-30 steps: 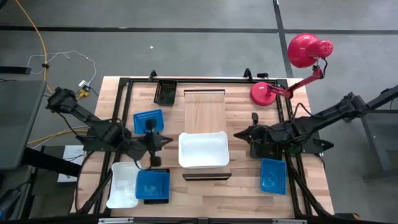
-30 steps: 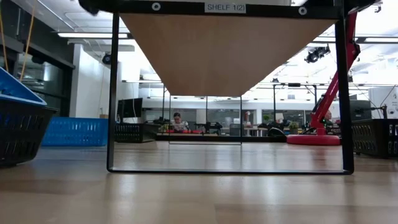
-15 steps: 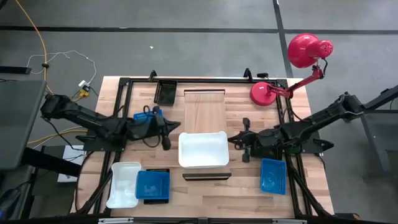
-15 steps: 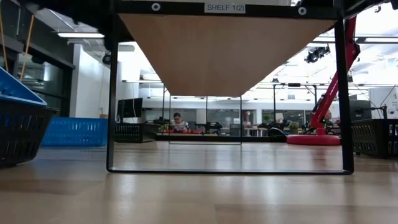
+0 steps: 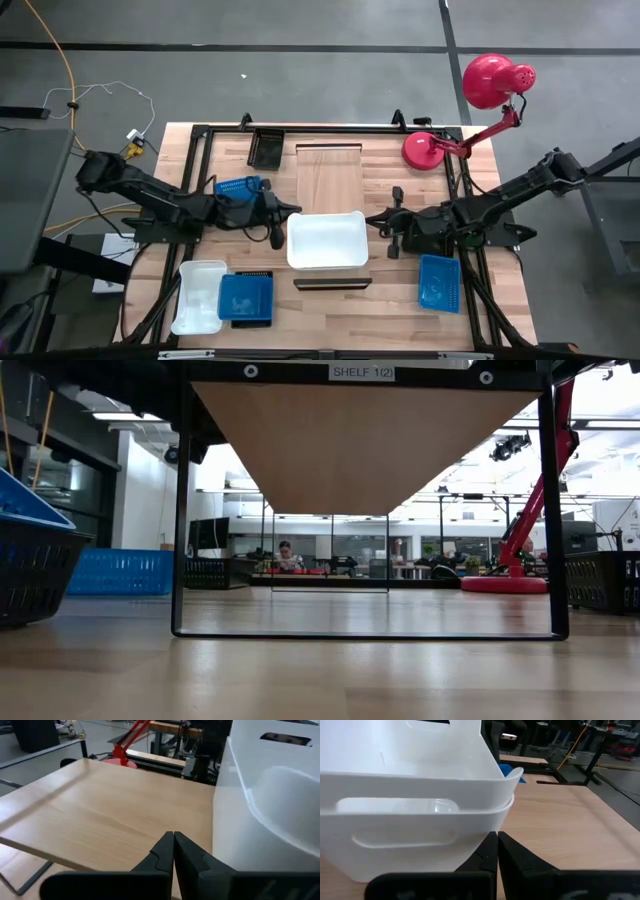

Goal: Stack baskets on shelf by color
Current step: Adjust the white bins on the shelf

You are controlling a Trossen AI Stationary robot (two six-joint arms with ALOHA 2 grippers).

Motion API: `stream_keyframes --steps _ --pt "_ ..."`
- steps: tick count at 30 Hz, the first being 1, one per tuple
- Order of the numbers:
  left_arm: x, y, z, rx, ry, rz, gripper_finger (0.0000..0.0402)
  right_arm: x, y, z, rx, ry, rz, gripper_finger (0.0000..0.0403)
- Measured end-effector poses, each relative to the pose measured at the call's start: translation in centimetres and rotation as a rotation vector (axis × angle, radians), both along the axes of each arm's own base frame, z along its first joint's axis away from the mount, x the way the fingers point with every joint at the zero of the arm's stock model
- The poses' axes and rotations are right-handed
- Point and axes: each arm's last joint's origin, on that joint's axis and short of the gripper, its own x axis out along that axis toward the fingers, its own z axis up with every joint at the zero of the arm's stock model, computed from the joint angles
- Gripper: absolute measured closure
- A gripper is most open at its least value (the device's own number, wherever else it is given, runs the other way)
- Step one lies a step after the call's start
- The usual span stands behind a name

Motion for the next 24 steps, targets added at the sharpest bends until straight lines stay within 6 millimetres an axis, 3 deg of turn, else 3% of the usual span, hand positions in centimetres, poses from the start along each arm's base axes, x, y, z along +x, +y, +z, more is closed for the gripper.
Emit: stream_keyframes --steps 24 --pt "0.65 -0.61 0.39 -0.035 -0.088 -0.091 0.0401 0.14 0.14 0.37 0.029 -0.038 0.031 0.0403"
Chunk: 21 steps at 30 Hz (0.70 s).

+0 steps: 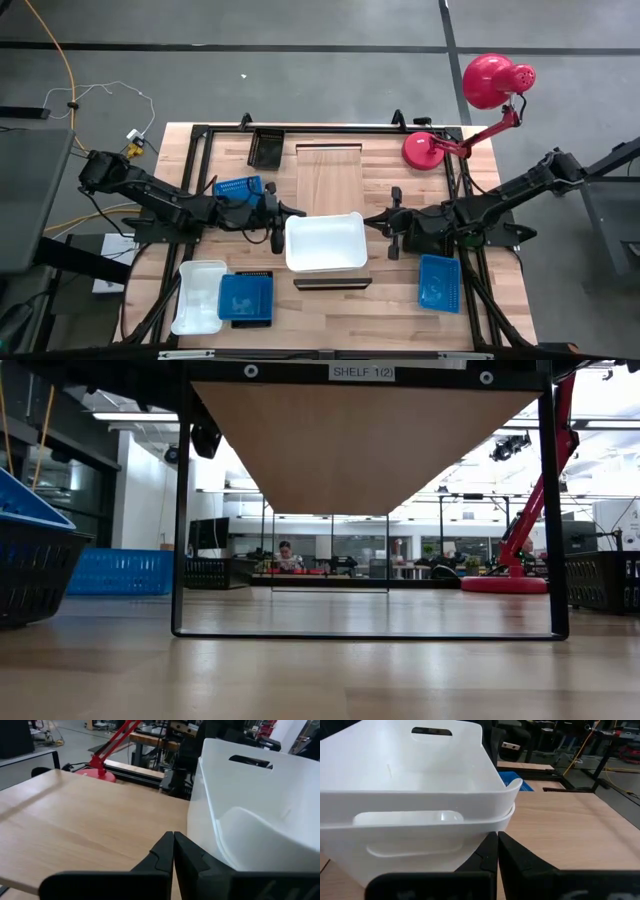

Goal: Stack baskets on shelf by color
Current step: Adjust the white bins on the shelf

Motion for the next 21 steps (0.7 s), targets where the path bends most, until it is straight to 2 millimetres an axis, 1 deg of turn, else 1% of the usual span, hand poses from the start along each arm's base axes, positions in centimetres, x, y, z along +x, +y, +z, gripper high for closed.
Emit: stream_keyframes --steps 6,13,21 --pt "0.03 -0.02 0.12 -0.003 -0.013 -0.004 0.0401 0.01 0.01 0.03 -0.004 -0.002 0.004 0.0403" --pt "0.06 -0.12 0.14 -0.021 -0.018 -0.036 0.0401 0.03 0.36 0.04 0.029 0.004 0.117 0.0403" --pt "0.08 -0.13 0.21 -0.029 -0.027 -0.036 0.0401 -0.01 0.36 0.10 0.008 0.003 0.129 0.0403"
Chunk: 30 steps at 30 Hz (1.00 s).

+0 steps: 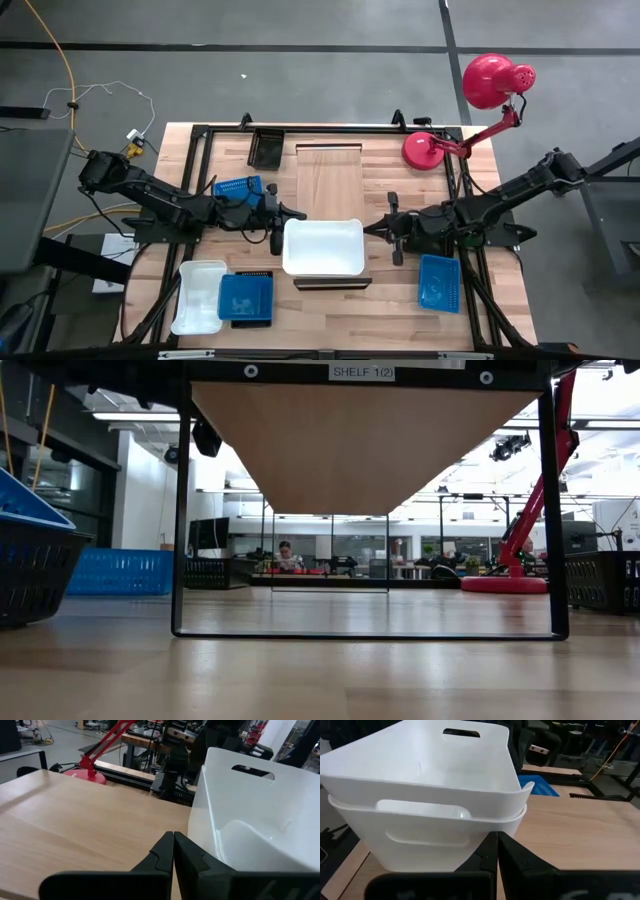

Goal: Stack baskets on shelf by color
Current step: Adjust the white bins on the shelf

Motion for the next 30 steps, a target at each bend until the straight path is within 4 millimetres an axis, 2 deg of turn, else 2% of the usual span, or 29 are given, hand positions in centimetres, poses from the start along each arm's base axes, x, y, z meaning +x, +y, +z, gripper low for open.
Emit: stream_keyframes --steps 6,12,17,21,30 --pt "0.3 0.0 0.0 -0.007 -0.032 0.002 0.0401 -0.1 -0.1 0.1 -0.024 -0.007 -0.016 0.0403" --pt "1.7 -0.3 -1.0 -0.013 -0.032 -0.022 0.0401 -0.1 -0.1 0.1 -0.034 -0.005 -0.028 0.0403" --pt "2.0 -0.3 0.0 0.027 -0.053 -0.018 0.0401 -0.1 -0.2 0.1 -0.035 -0.004 -0.032 0.0403" --pt "1.4 -0.2 1.4 0.047 -0.096 -0.016 0.0401 -0.1 -0.2 0.1 -0.038 -0.003 -0.028 0.0403" --pt "-1.0 0.2 3.4 0.070 -0.064 0.005 0.0401 -0.2 -0.2 -0.2 -0.056 0.024 -0.025 0.0403"
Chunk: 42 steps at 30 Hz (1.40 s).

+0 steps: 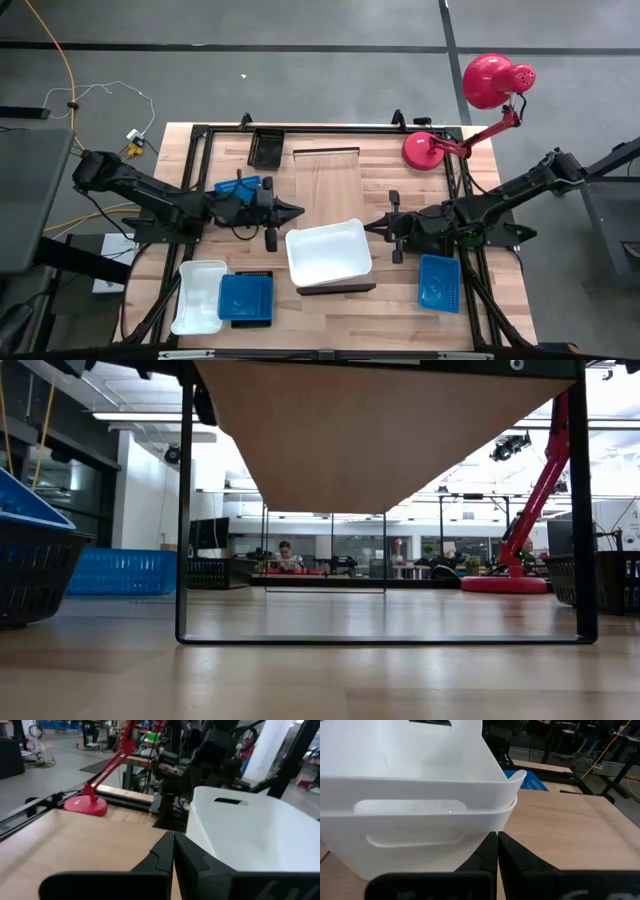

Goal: Stack baskets on shelf by color
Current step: Adjust the white bins on the shelf

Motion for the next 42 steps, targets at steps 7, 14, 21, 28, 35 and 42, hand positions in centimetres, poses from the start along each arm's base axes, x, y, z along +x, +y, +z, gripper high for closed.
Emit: stream_keyframes --steps 7,14,21,28,35,42 --pt "-1.9 0.5 1.4 0.066 0.016 0.111 0.0401 0.1 0.1 0.2 -0.012 -0.022 0.043 0.0403" --pt "-2.6 0.8 1.0 0.087 0.091 0.178 0.0401 0.1 0.3 0.4 0.002 -0.036 0.086 0.0403" --pt "-2.9 0.8 0.1 0.065 0.172 0.184 0.0401 0.1 0.3 0.3 0.004 -0.028 0.104 0.0403" --pt "-3.2 0.9 -0.7 0.065 0.258 0.227 0.0401 -0.1 0.4 -0.3 0.033 0.038 0.132 0.0403" --pt "-3.6 1.9 -1.8 0.068 0.339 0.407 0.0401 -0.5 0.8 -0.8 0.025 0.096 0.137 0.0403" --pt "-2.9 4.7 -4.4 0.022 0.504 0.493 0.0401 -0.3 0.6 0.1 -0.009 0.092 0.043 0.0403"
